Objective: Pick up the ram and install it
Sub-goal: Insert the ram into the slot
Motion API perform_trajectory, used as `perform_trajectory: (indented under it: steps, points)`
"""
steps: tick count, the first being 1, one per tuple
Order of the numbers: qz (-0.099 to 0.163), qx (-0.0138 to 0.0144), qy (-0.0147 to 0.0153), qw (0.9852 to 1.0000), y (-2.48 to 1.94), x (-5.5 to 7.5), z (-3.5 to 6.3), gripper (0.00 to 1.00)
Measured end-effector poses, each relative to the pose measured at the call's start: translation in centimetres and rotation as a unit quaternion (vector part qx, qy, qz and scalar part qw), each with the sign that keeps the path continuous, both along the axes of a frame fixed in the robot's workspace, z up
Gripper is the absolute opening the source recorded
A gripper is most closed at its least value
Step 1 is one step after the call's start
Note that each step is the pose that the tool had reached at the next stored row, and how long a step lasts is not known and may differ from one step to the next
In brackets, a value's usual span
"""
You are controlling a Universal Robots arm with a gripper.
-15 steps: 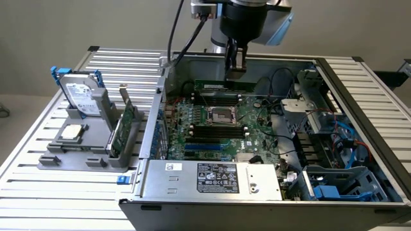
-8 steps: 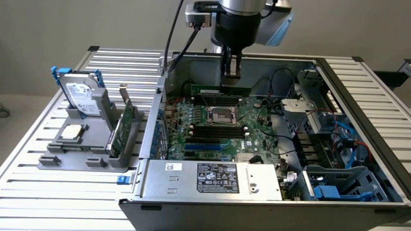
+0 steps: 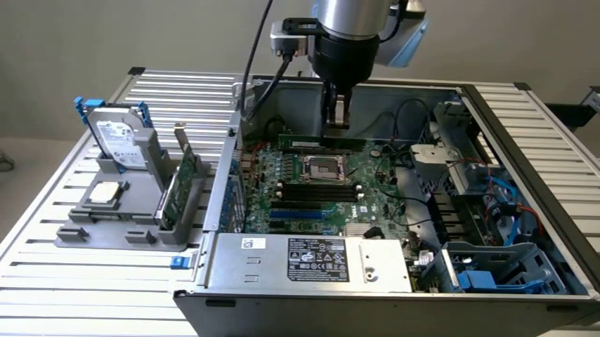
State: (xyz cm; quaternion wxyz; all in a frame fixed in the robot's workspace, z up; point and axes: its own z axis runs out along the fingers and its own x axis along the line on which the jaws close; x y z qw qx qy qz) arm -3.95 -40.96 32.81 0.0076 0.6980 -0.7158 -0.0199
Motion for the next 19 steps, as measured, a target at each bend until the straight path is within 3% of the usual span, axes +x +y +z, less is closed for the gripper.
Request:
perform_trajectory:
  steps: [4, 19]
  points:
    - [0.000, 0.0000, 0.0000, 1.0000, -0.20, 0.0, -0.73, 0.13]
    - [0.000, -0.0001, 0.0000, 1.0000, -0.24, 0.7, -3.46, 0.13]
